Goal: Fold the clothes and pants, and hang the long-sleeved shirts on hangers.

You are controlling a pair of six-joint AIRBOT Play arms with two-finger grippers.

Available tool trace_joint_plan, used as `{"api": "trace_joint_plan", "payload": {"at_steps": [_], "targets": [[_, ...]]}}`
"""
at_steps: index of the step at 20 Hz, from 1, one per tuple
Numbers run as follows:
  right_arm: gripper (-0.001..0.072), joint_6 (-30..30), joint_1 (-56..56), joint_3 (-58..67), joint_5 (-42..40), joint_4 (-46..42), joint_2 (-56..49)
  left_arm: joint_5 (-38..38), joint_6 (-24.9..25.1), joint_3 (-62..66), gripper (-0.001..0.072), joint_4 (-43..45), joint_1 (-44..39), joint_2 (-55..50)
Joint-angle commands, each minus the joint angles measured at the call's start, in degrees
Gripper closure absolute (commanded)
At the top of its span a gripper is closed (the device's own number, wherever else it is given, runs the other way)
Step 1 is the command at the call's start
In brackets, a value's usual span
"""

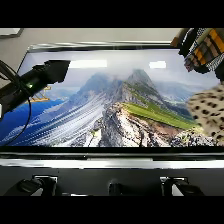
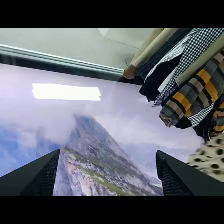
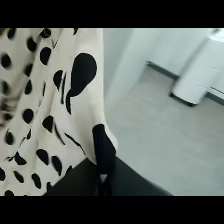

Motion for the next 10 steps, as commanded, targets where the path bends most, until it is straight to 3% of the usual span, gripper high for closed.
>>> {"api": "trace_joint_plan", "payload": {"at_steps": [1,5,10], "targets": [[0.0697,8.28,-10.32,0.20,-4.92,-3.61,-3.54,-0.15,-0.04,0.02,-0.0013,0.00,-0.04,0.02],[0.0698,14.69,-20.74,3.82,-12.20,1.33,-6.19,-0.13,-0.02,0.02,-0.0013,0.02,-0.02,-0.11],[0.0698,15.76,-27.23,12.37,-17.05,3.96,-13.25,-0.13,-0.04,0.02,-0.0013,0.02,-0.04,-0.42]]}}
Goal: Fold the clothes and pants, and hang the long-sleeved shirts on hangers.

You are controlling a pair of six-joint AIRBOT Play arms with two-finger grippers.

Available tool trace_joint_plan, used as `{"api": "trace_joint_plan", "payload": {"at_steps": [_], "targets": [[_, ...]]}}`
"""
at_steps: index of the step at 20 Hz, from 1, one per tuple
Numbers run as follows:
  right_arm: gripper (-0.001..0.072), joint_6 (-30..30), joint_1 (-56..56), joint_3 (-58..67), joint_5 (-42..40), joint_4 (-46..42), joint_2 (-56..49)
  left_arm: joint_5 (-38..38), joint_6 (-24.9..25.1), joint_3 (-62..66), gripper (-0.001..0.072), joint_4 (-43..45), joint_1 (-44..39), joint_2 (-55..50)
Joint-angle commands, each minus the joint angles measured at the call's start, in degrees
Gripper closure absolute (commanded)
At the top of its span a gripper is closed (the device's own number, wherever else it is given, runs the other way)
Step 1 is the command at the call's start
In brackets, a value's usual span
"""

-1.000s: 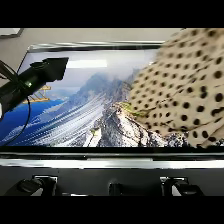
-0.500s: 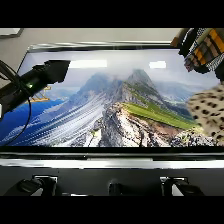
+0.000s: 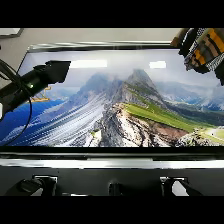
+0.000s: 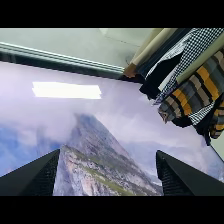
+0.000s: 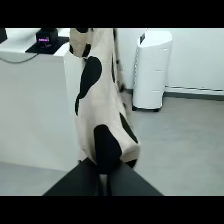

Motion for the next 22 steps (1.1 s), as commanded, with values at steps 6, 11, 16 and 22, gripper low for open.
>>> {"api": "trace_joint_plan", "payload": {"at_steps": [6,11,16,22], "targets": [[0.0698,2.16,-9.57,11.15,-8.41,7.19,-7.65,0.02,0.00,0.02,-0.0013,0.02,-0.02,-0.09],[0.0695,4.31,-17.22,11.28,-8.92,14.12,-8.26,0.02,0.00,-0.02,-0.0013,0.00,-0.02,-0.09],[0.0524,-2.78,-20.70,11.30,-8.48,27.08,-7.93,-0.46,-0.02,-0.02,-0.0013,0.00,-0.09,-0.09],[0.0031,-5.84,-20.70,11.30,-8.70,29.27,0.33,-0.42,-4.26,-0.02,-0.0013,-0.02,-0.07,-0.02]]}}
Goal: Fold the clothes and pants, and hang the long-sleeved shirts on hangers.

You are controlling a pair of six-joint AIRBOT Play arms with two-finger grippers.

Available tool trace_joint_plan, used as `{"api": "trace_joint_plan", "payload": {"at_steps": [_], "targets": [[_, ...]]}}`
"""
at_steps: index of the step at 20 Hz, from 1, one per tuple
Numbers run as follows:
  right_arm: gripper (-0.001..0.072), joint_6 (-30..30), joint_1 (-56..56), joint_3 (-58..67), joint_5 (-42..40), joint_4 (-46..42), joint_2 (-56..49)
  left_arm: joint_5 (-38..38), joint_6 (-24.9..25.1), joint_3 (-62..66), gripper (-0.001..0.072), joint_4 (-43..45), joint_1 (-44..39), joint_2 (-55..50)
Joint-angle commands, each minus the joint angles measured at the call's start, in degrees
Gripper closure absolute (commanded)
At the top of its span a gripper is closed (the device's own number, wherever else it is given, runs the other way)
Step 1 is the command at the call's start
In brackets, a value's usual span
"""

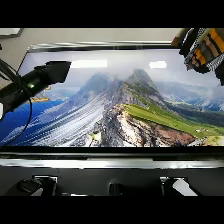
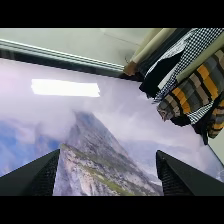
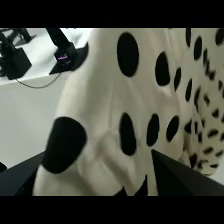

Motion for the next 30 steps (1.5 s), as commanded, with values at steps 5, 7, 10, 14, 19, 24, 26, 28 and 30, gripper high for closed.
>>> {"api": "trace_joint_plan", "payload": {"at_steps": [5,7,10,14,19,24,26,28,30], "targets": [[0.0022,-5.01,-0.22,0.07,-7.58,16.59,15.10,-0.09,-5.44,-0.02,-0.0013,0.00,-0.02,0.02],[0.0022,-11.37,-0.22,0.04,-13.64,33.51,14.88,-0.11,-5.38,-0.02,-0.0013,0.04,-0.02,0.02],[0.0022,-29.81,3.41,0.04,-14.32,68.74,11.39,-2.51,-5.18,-0.02,-0.0013,0.26,0.09,0.09],[0.0022,-43.15,28.74,0.04,-2.12,68.72,3.26,-12.59,-4.83,-0.02,-0.0013,6.58,0.09,0.15],[0.0034,-44.44,55.93,-2.08,27.02,36.94,-8.07,-25.29,-4.90,-0.02,-0.0013,16.94,0.09,1.46],[0.0034,-44.54,68.52,-20.79,35.32,33.31,-8.20,-35.71,-5.90,-0.09,-0.0013,31.36,1.16,3.63],[0.0034,-42.32,70.86,-28.85,32.30,33.55,-6.25,-36.06,-5.81,-0.50,-0.0013,31.36,4.39,4.17],[0.0037,-40.22,71.65,-34.14,28.61,35.71,-4.63,-36.11,-5.84,-1.16,0.0007,31.17,8.15,4.37],[0.0394,-40.09,71.65,-35.78,27.32,37.48,-4.20,-37.48,-4.87,-1.64,0.0563,31.17,11.23,4.46]]}}
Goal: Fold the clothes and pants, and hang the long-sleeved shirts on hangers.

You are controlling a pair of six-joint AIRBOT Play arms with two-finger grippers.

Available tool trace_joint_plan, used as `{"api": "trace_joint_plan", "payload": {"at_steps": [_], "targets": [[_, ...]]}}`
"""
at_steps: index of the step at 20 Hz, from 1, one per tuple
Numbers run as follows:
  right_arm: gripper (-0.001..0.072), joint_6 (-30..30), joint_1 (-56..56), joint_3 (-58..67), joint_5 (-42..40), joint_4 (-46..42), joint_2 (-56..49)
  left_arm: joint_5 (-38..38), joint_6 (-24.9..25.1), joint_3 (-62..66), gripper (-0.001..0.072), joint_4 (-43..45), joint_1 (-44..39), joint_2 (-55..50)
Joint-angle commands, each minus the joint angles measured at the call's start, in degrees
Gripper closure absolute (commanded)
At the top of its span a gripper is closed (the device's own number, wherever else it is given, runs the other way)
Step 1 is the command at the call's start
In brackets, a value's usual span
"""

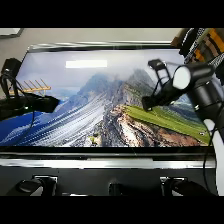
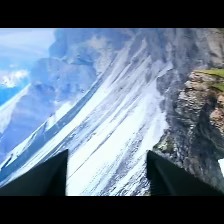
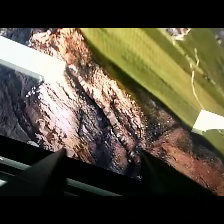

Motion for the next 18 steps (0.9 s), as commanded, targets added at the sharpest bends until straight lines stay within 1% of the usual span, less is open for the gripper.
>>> {"api": "trace_joint_plan", "payload": {"at_steps": [1,6,18], "targets": [[0.0683,1.60,1.66,-5.33,-2.08,1.95,1.09,-3.21,1.68,-0.59,0.0688,1.70,5.09,0.35],[0.0693,1.68,1.66,-5.33,-2.99,1.81,1.20,-3.17,2.49,-0.59,0.0685,2.54,8.09,0.31],[0.0693,1.70,1.66,-5.33,-2.56,1.81,1.20,-2.97,2.51,-0.59,0.0685,2.51,8.02,0.28]]}}
